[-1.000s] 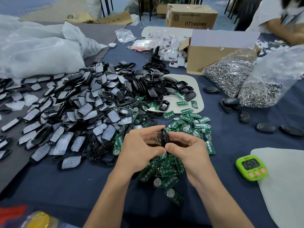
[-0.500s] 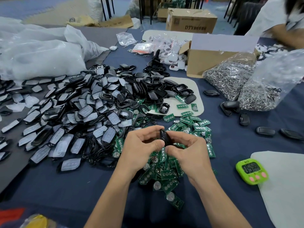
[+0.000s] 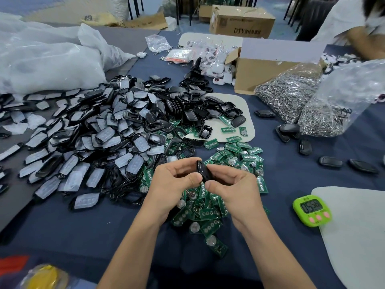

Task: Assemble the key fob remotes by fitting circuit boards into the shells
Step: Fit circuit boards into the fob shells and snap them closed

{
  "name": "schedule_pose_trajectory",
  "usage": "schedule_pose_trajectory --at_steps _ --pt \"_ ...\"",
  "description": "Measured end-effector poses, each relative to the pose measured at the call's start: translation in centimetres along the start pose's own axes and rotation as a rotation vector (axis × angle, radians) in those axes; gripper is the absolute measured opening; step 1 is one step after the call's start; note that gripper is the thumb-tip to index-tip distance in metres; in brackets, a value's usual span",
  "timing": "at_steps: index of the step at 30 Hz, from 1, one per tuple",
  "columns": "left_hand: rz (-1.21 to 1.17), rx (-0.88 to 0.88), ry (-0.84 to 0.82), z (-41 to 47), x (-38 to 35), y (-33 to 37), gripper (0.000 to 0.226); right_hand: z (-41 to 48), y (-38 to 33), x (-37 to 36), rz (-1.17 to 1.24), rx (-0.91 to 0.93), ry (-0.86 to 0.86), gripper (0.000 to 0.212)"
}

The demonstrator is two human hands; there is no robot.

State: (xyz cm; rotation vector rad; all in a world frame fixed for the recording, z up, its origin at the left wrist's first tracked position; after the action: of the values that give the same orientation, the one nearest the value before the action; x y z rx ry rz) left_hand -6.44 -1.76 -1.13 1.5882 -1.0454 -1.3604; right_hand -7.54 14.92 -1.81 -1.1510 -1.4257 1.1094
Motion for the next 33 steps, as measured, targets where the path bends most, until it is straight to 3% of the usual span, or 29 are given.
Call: schedule_pose_trajectory --at_steps 6,15,19,22,25,30,33 --pt "0.004 0.002 0.024 -0.1 0.2 -0.2 0.042 0.0 0.4 0.1 0.024 -0.023 -0.007 0.042" --pt "0.136 -0.076 0.041 -0.3 -0.1 0.8 0.048 -0.2 -1.1 0.4 -0.198 0.049 0.000 0.046" --pt "0.077 -0.027 0.063 -0.5 -0.6 0.7 0.036 -0.9 -2.1 0.4 -0.330 0.125 0.104 0.047" --pt "0.031 -0.013 0.168 -0.3 -0.6 1.0 0.032 -1.9 -3.0 -0.3 -0.416 0.211 0.182 0.062" --pt "0.037 -0.024 0.158 -0.2 -0.6 1.6 0.036 -2.5 -3.5 -0.5 -0.438 0.286 0.231 0.076" --pt "0.008 -0.115 0.095 -0.6 -0.8 2.7 0.038 -3.2 -4.2 -0.1 -0.422 0.425 0.304 0.058" --pt "0.003 -0.176 0.071 -1.0 -0.5 3.1 0.037 -2.7 -4.9 0.2 -0.334 0.364 0.240 0.048"
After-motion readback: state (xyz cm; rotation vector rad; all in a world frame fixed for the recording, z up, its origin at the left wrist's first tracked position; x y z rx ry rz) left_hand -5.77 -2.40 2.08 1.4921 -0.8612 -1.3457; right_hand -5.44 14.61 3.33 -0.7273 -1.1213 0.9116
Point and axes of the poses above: each hand's wrist, its own z-axis towards the middle knuckle, its own x-axis out of the back of the hand, y = z × x, the point moved 7 cm from there along z, towards the middle knuckle, and after that the axes turned 10 degrees about -z, right-handed, at the moved point
